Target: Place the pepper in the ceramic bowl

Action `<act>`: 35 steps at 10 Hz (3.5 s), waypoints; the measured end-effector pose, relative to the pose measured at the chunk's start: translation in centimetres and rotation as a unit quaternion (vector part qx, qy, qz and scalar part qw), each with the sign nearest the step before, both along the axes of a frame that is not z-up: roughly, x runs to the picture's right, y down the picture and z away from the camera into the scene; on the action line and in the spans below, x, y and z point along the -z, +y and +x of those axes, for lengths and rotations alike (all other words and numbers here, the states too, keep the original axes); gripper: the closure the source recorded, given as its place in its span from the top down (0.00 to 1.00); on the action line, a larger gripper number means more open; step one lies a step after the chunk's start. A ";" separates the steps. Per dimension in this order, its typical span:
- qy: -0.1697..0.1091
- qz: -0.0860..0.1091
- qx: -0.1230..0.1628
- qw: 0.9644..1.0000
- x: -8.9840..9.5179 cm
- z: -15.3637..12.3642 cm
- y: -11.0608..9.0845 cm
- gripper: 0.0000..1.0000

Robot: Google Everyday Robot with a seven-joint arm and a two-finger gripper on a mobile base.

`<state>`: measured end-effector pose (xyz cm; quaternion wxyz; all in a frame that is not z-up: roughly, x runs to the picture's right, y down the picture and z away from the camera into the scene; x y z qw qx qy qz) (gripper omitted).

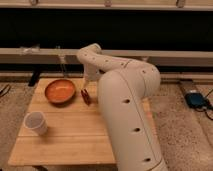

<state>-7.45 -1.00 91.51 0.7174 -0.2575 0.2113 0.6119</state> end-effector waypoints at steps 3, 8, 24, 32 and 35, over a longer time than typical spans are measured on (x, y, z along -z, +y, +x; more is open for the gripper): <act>0.000 0.000 0.000 1.000 0.0 0.0 0.0 0.80; 0.000 0.000 0.000 1.000 0.0 0.0 0.0 0.80; -0.054 -0.017 0.117 0.992 -4.2 -5.9 3.9 0.80; -0.043 -0.059 0.109 0.991 -5.5 -4.9 4.5 0.15; -0.068 -0.029 0.139 0.988 -3.0 -7.1 1.4 0.00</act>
